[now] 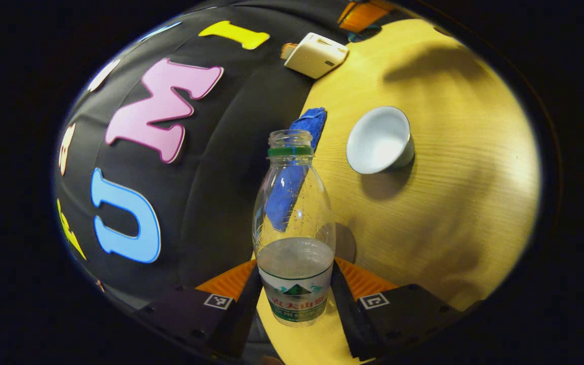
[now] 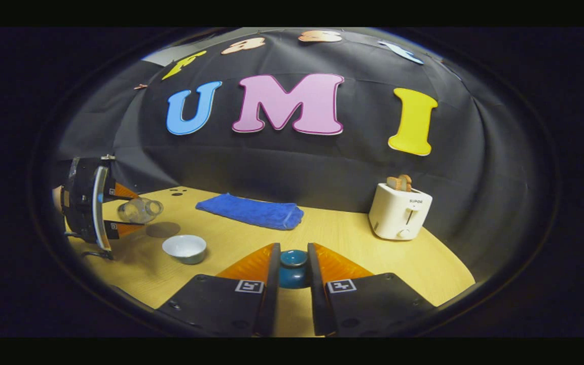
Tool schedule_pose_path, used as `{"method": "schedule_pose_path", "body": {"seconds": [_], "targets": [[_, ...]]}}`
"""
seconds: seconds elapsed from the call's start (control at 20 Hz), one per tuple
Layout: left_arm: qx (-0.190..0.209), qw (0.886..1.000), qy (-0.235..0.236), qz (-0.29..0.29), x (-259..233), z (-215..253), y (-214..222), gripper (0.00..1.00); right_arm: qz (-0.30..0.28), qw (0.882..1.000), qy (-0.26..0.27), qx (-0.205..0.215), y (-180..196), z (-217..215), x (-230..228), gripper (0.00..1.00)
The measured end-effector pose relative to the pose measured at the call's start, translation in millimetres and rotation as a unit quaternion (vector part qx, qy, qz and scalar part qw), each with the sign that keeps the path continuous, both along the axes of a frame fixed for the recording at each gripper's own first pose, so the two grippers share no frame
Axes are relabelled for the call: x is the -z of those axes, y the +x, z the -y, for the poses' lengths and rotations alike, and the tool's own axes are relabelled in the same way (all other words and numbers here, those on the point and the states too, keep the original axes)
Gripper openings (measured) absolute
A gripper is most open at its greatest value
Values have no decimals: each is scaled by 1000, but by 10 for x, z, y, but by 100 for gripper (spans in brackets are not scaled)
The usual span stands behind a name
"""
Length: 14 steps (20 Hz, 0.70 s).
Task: Open the teacup lid with one hand, grasp the water bottle and pour water into the teacup with the other hand; after pouring, place the water bottle on the coaster and then close the teacup lid.
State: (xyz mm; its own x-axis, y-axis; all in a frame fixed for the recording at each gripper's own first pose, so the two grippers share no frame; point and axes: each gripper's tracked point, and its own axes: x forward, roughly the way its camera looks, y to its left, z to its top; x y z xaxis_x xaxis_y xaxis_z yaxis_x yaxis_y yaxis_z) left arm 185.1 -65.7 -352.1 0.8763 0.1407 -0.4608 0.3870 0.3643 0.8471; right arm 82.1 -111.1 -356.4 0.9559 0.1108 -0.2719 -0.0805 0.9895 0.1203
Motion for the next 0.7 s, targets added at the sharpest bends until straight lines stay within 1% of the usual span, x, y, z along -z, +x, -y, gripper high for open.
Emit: {"method": "schedule_pose_path", "body": {"seconds": [0.2,0.4,0.7], "targets": [[13,999,46,1,-12,68,20,75,0,1000,1,0,-1,121,37,31],[20,995,99,4,-50,63,100,76,1,1000,4,-2,-12,185,62,31],[34,988,149,7,-158,36,151,75,7,1000,6,-7,-13,223,43,31]]}}
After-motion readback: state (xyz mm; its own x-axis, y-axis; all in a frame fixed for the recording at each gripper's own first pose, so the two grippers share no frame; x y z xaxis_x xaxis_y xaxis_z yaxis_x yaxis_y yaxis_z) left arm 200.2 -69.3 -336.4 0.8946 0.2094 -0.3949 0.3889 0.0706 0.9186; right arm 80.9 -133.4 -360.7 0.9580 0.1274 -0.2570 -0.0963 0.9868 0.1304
